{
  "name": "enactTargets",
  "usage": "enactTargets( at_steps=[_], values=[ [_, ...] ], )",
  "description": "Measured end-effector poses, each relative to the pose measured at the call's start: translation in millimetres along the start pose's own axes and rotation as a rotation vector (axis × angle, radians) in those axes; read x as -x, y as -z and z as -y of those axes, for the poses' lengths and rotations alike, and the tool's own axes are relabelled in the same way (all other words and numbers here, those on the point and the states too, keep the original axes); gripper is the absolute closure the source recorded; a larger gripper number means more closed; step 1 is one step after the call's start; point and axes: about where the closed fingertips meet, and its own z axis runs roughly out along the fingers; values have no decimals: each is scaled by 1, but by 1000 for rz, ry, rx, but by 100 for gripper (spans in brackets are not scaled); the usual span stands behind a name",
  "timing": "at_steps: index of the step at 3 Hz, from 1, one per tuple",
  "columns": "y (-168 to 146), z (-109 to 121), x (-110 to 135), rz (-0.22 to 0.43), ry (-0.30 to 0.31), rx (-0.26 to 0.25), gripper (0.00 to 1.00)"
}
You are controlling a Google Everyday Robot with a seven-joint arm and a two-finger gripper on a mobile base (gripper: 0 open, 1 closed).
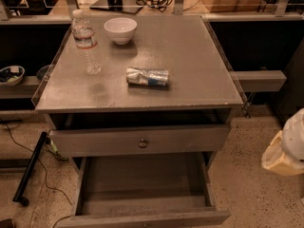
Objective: Close middle drawer
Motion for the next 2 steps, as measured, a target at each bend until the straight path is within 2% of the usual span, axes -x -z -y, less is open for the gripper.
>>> enactTargets(
  at_steps=[1,2],
  values=[
    [-31,-1,-16,-30,-32,39,100],
    [-34,-1,-17,-32,-35,43,100]
  ],
)
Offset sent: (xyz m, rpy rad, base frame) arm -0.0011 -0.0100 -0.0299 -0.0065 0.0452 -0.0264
